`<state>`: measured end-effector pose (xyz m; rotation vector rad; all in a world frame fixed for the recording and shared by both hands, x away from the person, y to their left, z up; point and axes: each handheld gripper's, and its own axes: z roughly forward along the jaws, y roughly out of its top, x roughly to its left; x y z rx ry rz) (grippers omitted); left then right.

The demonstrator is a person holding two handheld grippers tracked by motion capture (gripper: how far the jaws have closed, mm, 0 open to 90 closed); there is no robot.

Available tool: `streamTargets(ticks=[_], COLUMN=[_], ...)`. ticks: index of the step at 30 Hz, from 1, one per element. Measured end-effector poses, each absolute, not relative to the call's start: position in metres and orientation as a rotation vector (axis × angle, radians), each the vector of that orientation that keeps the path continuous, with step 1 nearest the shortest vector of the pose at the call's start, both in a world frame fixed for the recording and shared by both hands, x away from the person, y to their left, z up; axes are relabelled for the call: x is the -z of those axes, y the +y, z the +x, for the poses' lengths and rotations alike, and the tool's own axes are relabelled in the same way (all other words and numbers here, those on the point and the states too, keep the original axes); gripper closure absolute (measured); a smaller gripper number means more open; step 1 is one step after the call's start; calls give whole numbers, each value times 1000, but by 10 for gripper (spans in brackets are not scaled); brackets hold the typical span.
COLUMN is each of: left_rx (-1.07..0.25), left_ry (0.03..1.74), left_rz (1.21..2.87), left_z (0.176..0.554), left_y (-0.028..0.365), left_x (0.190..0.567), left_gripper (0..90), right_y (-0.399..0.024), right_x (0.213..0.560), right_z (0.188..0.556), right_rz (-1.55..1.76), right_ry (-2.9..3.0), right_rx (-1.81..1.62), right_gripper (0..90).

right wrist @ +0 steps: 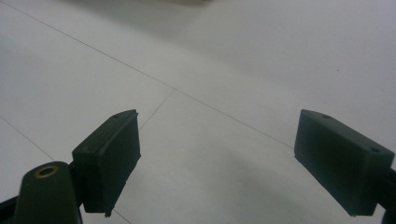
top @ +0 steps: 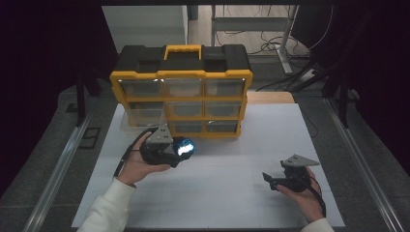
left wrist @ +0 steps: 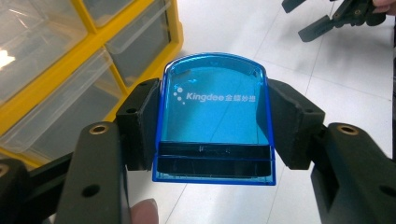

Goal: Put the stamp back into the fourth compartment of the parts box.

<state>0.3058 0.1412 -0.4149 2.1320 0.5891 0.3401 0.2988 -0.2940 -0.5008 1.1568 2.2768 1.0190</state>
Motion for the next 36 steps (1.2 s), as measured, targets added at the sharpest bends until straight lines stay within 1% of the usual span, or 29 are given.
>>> streamTargets(ticks=[10, 36], left_rx=[-379, -413], left_ry=[597, 628], left_rz=[2102, 1984], left_z=[304, 297], left_y=[150, 174], left_x=[406, 385], left_gripper=[410, 410], right_y=[-294, -294], right_x=[501, 501], right_z=[299, 299], right_rz=[1153, 1153], right_ry=[2276, 2278], right_rx=[-1018, -1016], right_gripper=[148, 148])
